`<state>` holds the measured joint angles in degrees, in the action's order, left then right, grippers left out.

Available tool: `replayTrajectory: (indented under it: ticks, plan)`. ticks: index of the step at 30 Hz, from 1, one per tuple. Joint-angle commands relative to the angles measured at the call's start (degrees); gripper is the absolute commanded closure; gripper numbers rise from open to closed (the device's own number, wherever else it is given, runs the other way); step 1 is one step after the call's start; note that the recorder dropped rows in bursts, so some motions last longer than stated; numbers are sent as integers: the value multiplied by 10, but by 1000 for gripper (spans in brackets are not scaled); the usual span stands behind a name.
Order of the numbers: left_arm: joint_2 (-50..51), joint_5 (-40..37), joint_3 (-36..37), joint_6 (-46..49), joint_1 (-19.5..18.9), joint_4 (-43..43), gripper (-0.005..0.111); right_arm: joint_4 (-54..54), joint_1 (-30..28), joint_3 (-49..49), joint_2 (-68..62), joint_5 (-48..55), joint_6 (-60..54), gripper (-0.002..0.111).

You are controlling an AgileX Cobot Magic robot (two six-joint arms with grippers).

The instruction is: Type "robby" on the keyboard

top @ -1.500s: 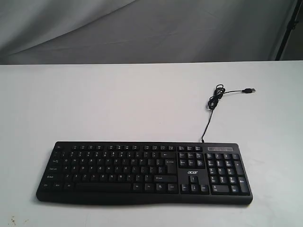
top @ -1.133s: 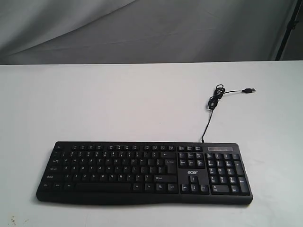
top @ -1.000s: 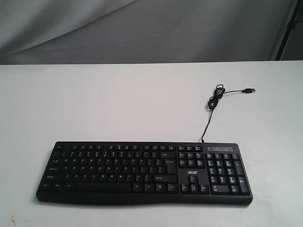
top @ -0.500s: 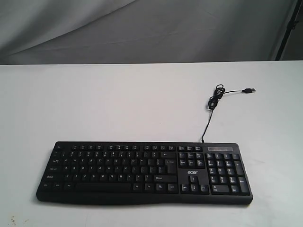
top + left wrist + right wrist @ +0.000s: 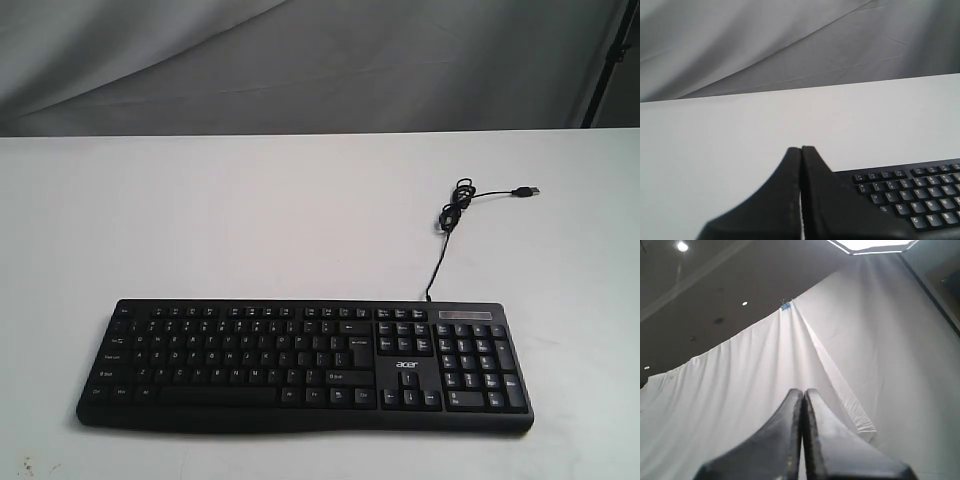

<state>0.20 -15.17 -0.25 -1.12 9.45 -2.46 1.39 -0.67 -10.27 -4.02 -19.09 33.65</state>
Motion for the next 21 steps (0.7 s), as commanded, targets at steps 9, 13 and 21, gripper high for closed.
replayTrajectory:
  ticks: [9, 13, 21]
  plan:
    - [-2, 3, 2, -2, 4, -3, 107, 603, 1, -272, -435, -145, 274, 108]
    - [-2, 3, 2, -2, 4, -3, 107, 672, 1, -404, -575, -82, 278, 108]
    - [-2, 3, 2, -2, 4, -3, 107, 902, 76, -548, -711, 413, 256, 108]
